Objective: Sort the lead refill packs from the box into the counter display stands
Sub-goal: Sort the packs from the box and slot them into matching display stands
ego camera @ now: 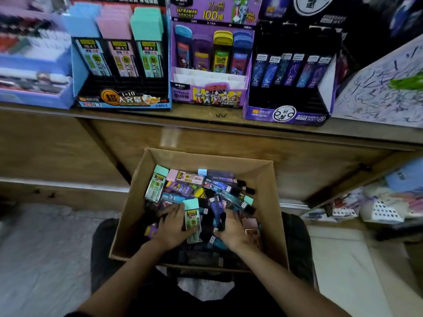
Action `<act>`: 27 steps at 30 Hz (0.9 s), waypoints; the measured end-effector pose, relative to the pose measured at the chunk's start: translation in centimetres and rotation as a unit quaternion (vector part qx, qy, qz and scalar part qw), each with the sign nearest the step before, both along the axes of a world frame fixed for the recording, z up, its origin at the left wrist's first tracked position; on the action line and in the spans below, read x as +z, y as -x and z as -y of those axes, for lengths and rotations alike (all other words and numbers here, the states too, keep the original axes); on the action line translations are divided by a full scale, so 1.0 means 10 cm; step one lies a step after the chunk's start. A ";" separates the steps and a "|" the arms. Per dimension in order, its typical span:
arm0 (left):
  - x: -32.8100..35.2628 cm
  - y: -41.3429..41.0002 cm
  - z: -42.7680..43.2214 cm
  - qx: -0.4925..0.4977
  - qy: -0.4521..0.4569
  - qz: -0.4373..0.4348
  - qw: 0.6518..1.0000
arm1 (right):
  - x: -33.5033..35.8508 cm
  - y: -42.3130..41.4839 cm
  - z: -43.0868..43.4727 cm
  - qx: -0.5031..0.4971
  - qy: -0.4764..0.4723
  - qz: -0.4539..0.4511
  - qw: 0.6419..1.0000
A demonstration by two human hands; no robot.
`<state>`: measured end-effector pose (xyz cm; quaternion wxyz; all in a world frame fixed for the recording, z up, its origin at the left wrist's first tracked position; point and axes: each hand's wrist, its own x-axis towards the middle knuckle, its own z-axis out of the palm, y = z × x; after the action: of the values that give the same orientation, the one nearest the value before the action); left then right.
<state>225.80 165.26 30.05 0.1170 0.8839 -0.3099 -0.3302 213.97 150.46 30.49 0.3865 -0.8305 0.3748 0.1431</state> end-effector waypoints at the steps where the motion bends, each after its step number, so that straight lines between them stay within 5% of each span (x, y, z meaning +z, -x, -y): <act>1: 0.00 -0.01 0.00 0.005 0.010 0.007 1.000 | -0.02 0.00 0.01 0.002 0.011 0.007 1.000; 4: 0.00 -0.06 -0.01 0.059 0.046 0.035 0.997 | -0.03 0.01 0.08 0.025 0.034 0.009 0.999; 9: -0.02 -0.18 -0.07 0.206 0.046 -0.025 0.977 | 0.01 0.12 0.24 0.038 -0.110 0.012 0.993; 16: -0.03 -0.14 0.00 0.185 0.098 -0.069 0.975 | 0.00 0.24 0.25 0.078 -0.122 0.010 0.989; 27: -0.08 -0.10 0.16 0.223 0.143 -0.103 0.959 | -0.15 0.16 0.23 -0.095 -0.134 0.075 0.984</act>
<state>226.80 163.67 29.25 0.3446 0.8656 -0.1349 -0.3374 212.40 148.14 28.96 0.5332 -0.7401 0.3994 0.0915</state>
